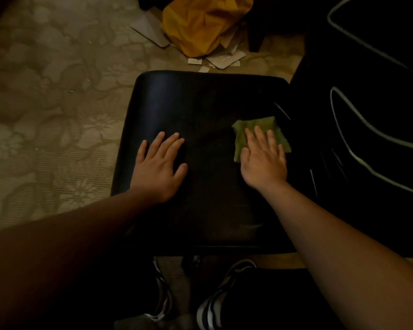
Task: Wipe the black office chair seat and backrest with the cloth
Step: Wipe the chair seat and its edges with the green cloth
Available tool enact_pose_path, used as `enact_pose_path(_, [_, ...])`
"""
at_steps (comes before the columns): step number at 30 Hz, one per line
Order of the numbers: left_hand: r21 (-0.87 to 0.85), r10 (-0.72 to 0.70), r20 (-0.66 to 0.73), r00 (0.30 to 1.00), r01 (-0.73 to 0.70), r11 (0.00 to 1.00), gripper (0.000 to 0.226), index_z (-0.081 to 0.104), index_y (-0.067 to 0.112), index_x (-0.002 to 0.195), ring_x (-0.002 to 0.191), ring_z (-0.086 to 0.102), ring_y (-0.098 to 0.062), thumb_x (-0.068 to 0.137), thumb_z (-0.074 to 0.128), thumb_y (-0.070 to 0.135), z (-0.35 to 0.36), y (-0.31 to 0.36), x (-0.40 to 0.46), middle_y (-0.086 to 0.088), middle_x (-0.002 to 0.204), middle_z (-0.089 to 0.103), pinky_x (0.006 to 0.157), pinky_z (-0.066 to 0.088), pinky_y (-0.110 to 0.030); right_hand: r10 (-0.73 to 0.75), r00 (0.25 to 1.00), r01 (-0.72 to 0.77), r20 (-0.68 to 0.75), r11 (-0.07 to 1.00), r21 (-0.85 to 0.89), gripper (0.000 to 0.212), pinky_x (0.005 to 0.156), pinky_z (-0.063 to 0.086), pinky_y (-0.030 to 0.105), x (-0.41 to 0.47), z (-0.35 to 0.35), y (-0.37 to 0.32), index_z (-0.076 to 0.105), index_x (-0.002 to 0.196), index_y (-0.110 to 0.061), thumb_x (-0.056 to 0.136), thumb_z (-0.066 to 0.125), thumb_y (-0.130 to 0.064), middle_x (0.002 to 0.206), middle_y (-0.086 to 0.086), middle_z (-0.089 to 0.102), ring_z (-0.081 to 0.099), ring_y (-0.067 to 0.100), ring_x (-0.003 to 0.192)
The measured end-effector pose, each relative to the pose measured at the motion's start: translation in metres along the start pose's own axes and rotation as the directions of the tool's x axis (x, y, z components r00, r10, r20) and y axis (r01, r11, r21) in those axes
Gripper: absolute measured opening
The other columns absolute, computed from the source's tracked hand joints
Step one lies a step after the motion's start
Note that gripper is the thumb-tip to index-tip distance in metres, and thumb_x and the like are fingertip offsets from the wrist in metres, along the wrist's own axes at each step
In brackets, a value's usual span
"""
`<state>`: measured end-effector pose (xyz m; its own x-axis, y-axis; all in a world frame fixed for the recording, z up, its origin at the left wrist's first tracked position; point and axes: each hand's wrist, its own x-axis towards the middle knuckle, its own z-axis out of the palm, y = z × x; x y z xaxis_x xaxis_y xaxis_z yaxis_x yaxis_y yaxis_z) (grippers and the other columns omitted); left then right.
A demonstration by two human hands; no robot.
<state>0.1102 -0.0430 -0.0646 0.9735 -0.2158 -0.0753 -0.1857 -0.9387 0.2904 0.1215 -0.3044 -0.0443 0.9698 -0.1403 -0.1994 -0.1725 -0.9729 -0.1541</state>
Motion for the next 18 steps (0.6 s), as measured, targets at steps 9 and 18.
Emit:
enact_pose_path(9, [0.031, -0.003, 0.069, 0.998, 0.000, 1.000, 0.069, 0.013, 0.032, 0.163, 0.158, -0.009, -0.014, 0.100, 0.029, 0.055, -0.009, 0.004, 0.009, 0.010, 0.172, 0.006, 0.126, -0.009, -0.051, -0.252, 0.961, 0.248, 0.116, 0.968, 0.045, 0.064, 0.122, 0.003, 0.056, -0.082, 0.009, -0.046, 0.008, 0.158, -0.034, 0.099, 0.033, -0.034, 0.169, -0.007, 0.000, -0.009, 0.024, 0.154])
enact_pose_path(18, [-0.026, -0.147, 0.071, 0.987, 0.149, 0.988, 0.069, 0.008, 0.032, 0.163, 0.156, -0.020, -0.024, 0.102, 0.025, 0.058, 0.002, 0.056, -0.023, 0.009, 0.173, -0.003, 0.121, -0.016, -0.060, -0.251, 0.966, 0.245, 0.062, 0.966, 0.081, 0.057, 0.124, 0.003, 0.047, -0.119, 0.013, -0.017, 0.009, 0.159, -0.036, 0.104, 0.025, -0.035, 0.167, -0.015, -0.001, -0.011, 0.013, 0.153])
